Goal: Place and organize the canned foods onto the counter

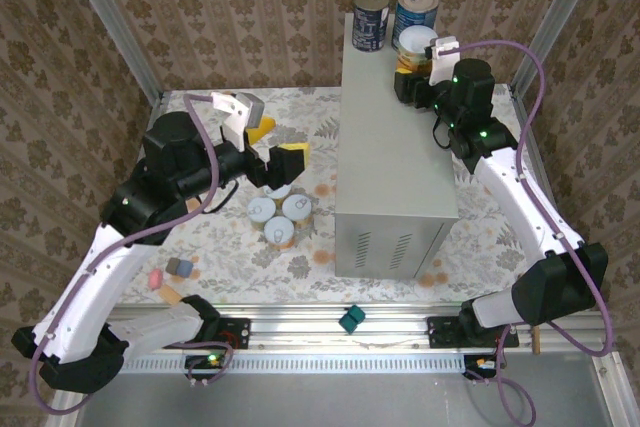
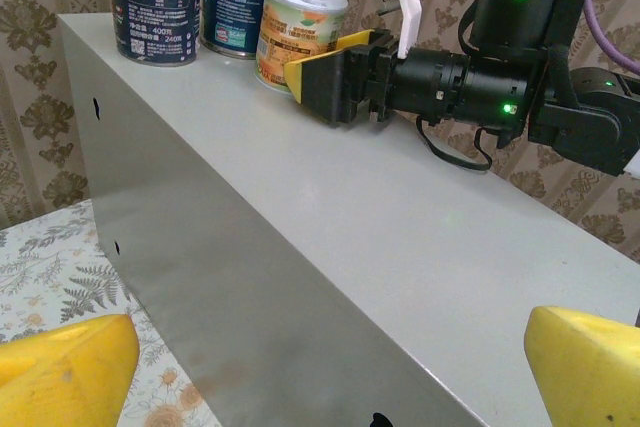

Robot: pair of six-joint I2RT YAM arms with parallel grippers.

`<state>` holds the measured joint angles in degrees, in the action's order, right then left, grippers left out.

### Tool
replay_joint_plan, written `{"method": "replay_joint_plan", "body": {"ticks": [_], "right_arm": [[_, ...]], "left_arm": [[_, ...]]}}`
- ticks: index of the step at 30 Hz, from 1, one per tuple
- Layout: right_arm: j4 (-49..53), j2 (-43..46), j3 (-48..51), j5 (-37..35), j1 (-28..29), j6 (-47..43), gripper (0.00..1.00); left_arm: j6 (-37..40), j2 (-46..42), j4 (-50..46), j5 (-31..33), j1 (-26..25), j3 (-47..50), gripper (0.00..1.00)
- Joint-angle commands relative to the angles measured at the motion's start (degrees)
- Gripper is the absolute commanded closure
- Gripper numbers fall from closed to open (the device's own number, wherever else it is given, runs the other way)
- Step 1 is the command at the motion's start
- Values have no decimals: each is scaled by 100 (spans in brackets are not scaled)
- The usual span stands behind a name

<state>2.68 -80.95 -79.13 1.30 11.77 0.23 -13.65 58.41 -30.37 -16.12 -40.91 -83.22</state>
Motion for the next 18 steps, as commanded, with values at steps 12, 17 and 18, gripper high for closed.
{"method": "replay_joint_plan", "body": {"ticks": [12,17,18], "right_arm": [[349,583,57,432,-374,481,0],[690,1178,371,837,-973,1027,0],[743,1286,443,1003,-1154,1178,0]], "left_arm": [[152,-22,65,21,-55,-1,0],[163,-40,46,21,-54,8,0],[165,-40,31,22,-49,-1,0]]}}
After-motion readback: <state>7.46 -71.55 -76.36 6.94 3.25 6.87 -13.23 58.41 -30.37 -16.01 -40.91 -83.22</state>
